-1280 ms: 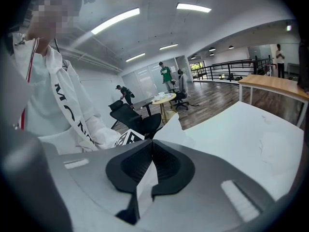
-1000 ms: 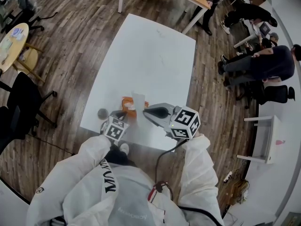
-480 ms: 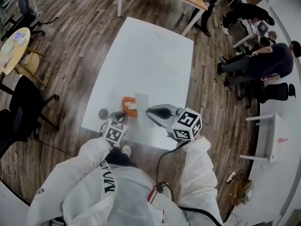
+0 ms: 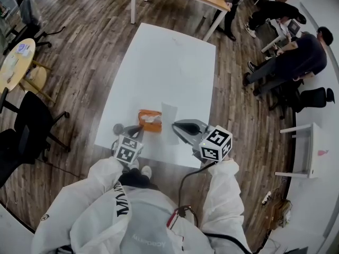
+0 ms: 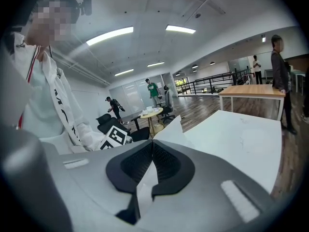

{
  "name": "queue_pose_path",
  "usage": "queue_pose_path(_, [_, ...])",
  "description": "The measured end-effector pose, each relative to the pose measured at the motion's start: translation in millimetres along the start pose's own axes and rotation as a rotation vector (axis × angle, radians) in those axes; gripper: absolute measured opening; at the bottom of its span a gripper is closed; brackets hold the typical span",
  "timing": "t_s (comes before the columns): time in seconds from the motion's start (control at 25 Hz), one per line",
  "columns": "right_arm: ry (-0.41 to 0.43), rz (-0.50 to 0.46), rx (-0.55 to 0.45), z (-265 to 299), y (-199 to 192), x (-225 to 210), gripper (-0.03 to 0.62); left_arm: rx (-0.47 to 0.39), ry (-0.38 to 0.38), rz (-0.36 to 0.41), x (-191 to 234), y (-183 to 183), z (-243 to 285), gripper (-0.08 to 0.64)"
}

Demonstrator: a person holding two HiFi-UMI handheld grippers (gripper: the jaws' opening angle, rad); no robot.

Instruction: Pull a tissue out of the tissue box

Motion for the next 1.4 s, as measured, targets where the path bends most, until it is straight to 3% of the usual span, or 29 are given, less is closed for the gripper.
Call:
queue_pose_path(0.56, [-0.125, 0.039, -0.108, -20, -15, -4, 0.003, -0.123, 0.045, 0.057, 14, 45, -40, 0.0])
queue_pose_path(1.04, [-0.212, 0.091, -0.266, -30, -15, 4, 0.003, -0.233, 0.063, 0.093, 18, 89, -76, 0.0])
queue_pose_path(1.4, [-0.342, 0.117, -0.352, -43, -26, 10, 0.003, -0.284, 0.081, 0.124, 11, 100, -93, 0.0])
Point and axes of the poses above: the fingertips, and each gripper's own axes: z forward along the fingers, x to its left, y out of its top, the point moved 1 cm from there along -z, backward along the fingers, and after that the axes turned 10 degrees about z, right-handed, at the moved point
